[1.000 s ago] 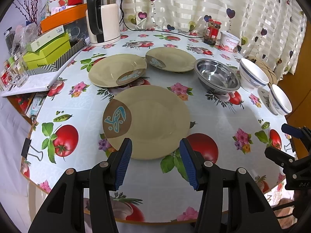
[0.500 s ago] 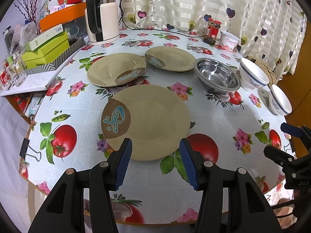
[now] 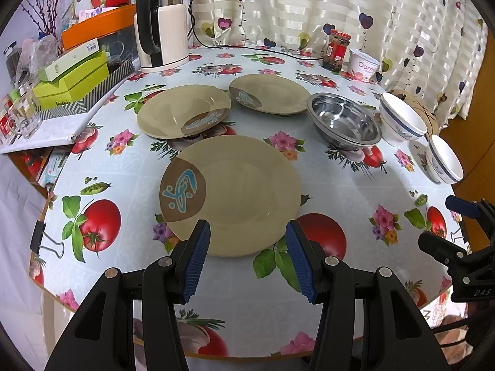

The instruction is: Organize plates and bowls

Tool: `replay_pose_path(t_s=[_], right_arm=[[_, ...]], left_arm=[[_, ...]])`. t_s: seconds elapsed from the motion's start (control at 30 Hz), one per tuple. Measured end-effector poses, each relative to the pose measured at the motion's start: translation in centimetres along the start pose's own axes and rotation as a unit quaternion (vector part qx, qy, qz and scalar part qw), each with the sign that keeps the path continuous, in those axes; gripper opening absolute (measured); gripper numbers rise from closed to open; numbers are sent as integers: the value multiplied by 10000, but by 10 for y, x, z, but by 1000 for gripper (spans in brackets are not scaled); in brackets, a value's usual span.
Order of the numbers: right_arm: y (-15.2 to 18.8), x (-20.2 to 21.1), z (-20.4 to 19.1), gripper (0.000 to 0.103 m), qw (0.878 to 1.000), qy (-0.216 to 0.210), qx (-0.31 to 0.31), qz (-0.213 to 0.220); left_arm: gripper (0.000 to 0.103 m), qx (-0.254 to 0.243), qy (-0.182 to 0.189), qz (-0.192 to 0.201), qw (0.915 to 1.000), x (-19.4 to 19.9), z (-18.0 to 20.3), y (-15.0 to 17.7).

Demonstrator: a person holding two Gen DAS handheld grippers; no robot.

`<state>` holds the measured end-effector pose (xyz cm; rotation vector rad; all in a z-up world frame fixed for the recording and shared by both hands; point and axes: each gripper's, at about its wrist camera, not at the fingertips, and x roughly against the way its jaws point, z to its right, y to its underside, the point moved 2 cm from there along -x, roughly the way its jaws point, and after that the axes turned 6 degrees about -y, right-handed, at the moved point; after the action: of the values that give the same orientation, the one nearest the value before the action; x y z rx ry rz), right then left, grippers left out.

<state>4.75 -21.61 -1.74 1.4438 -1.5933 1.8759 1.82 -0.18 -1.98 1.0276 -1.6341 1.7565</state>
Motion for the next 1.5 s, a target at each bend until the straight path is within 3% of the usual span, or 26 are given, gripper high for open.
replay_pose_path(t_s=[1.5], right_arm=[[-15,-3,-6,103,9999,7,95,-52]], left_arm=[[52,13,64,-125,9999,-8,-7,-6]])
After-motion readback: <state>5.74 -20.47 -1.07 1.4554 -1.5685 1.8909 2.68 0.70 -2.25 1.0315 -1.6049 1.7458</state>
